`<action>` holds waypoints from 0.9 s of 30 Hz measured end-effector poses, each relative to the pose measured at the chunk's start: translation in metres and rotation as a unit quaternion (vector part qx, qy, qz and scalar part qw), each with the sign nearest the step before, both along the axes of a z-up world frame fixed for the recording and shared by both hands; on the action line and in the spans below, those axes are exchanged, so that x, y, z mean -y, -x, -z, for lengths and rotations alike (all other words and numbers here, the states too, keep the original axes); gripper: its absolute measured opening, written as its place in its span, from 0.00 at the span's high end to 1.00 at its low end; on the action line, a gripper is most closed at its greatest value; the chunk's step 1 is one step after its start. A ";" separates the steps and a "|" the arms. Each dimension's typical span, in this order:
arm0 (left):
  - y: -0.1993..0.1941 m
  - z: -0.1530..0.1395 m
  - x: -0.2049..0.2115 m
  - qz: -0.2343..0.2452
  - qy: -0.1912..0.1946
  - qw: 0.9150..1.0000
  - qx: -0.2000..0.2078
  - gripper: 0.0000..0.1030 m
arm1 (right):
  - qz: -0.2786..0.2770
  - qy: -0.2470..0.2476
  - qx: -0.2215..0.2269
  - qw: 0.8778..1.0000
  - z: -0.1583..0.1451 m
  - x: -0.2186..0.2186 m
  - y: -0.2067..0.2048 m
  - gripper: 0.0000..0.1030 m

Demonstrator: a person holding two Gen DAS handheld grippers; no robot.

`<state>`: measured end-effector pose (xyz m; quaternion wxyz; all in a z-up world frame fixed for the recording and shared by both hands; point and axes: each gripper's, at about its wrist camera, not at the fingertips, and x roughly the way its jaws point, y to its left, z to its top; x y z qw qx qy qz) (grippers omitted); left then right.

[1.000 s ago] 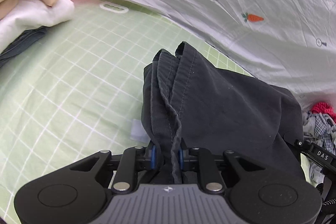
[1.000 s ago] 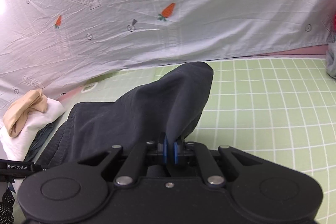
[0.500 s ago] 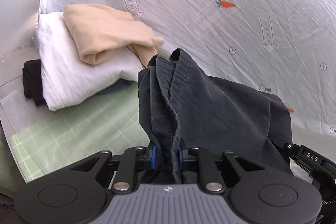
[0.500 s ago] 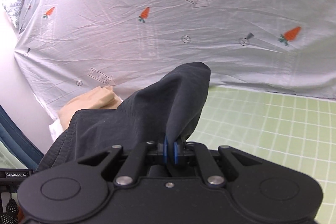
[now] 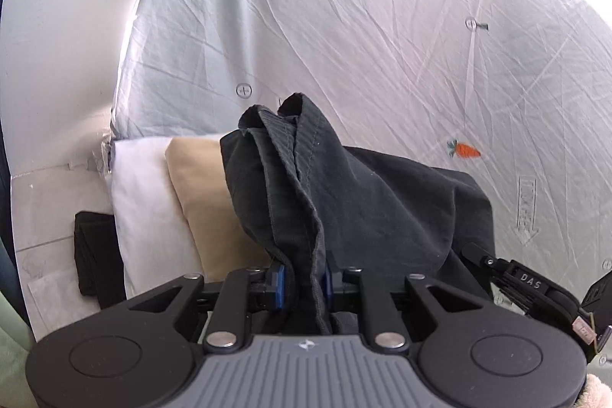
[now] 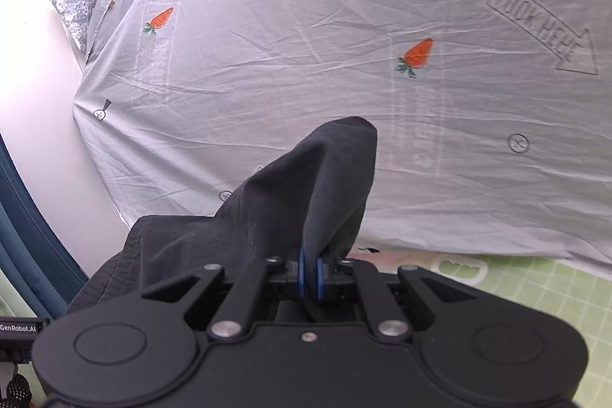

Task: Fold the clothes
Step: 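Lift the folded trousers with both tools and carry them onto the clothes stack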

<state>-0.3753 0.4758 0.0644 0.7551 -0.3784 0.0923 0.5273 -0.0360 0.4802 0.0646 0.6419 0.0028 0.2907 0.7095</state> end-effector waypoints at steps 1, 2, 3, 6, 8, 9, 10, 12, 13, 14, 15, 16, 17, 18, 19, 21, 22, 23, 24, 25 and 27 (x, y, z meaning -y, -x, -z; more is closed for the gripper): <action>0.005 -0.004 -0.007 -0.008 -0.007 1.000 0.006 0.81 | -0.012 -0.007 0.007 1.000 -0.004 -0.017 0.008 0.93; 0.010 -0.005 -0.015 -0.021 -0.014 1.000 0.006 0.81 | -0.025 -0.016 0.012 0.999 -0.007 -0.034 0.013 0.93; 0.014 -0.004 -0.024 -0.035 -0.021 0.999 0.003 0.81 | -0.038 -0.024 0.016 0.999 -0.009 -0.050 0.018 0.93; 0.023 0.020 -0.056 -0.097 -0.010 0.995 -0.025 0.79 | -0.073 -0.046 0.011 0.996 -0.003 -0.108 0.030 0.93; 0.031 0.054 -0.077 -0.138 0.034 0.989 -0.035 0.74 | -0.085 -0.026 0.018 0.996 0.019 -0.150 0.038 0.90; 0.037 0.076 -0.088 -0.157 0.062 0.985 -0.035 0.69 | -0.080 0.003 0.028 0.996 0.034 -0.171 0.042 0.86; 0.041 0.093 -0.094 -0.165 0.078 0.983 -0.024 0.64 | -0.077 0.043 0.039 0.995 0.053 -0.192 0.045 0.79; 0.048 0.113 -0.099 -0.172 0.093 0.981 0.006 0.59 | -0.072 0.092 0.056 0.992 0.080 -0.213 0.051 0.62; 0.051 0.115 -0.100 -0.174 0.094 0.980 0.018 0.58 | -0.072 0.097 0.066 0.990 0.087 -0.216 0.055 0.59; 0.051 0.115 -0.100 -0.176 0.095 0.980 0.016 0.56 | -0.072 0.103 0.076 0.989 0.095 -0.219 0.059 0.58; 0.050 0.114 -0.101 -0.177 0.095 0.980 0.009 0.50 | -0.072 0.099 0.088 0.989 0.094 -0.217 0.062 0.57; 0.051 0.115 -0.101 -0.180 0.097 0.979 0.003 0.39 | -0.072 0.094 0.100 0.988 0.093 -0.215 0.065 0.57; 0.053 0.116 -0.101 -0.185 0.100 0.978 -0.004 0.34 | -0.069 0.097 0.102 0.988 0.091 -0.214 0.065 0.55; 0.055 0.118 -0.100 -0.190 0.104 0.976 -0.004 0.23 | -0.066 0.101 0.102 0.987 0.090 -0.214 0.064 0.49; 0.059 0.120 -0.100 -0.193 0.109 0.975 -0.003 0.19 | -0.060 0.108 0.105 0.987 0.088 -0.213 0.063 0.37; 0.059 0.120 -0.091 -0.193 0.109 0.975 -0.007 0.14 | -0.043 0.119 0.115 0.985 0.087 -0.208 0.059 0.20; 0.059 0.119 -0.086 -0.193 0.109 0.975 -0.010 0.13 | -0.035 0.123 0.112 0.985 0.087 -0.200 0.056 0.15; 0.059 0.118 -0.081 -0.192 0.109 0.975 -0.013 0.12 | -0.027 0.126 0.109 0.986 0.088 -0.193 0.053 0.14; 0.059 0.117 -0.077 -0.191 0.108 0.975 -0.015 0.11 | -0.020 0.129 0.106 0.986 0.088 -0.185 0.050 0.12; 0.058 0.114 -0.071 -0.190 0.106 0.976 -0.020 0.11 | -0.012 0.132 0.103 0.986 0.088 -0.177 0.047 0.10; 0.056 0.108 -0.058 -0.185 0.102 0.977 -0.030 0.10 | 0.003 0.138 0.097 0.986 0.088 -0.161 0.041 0.08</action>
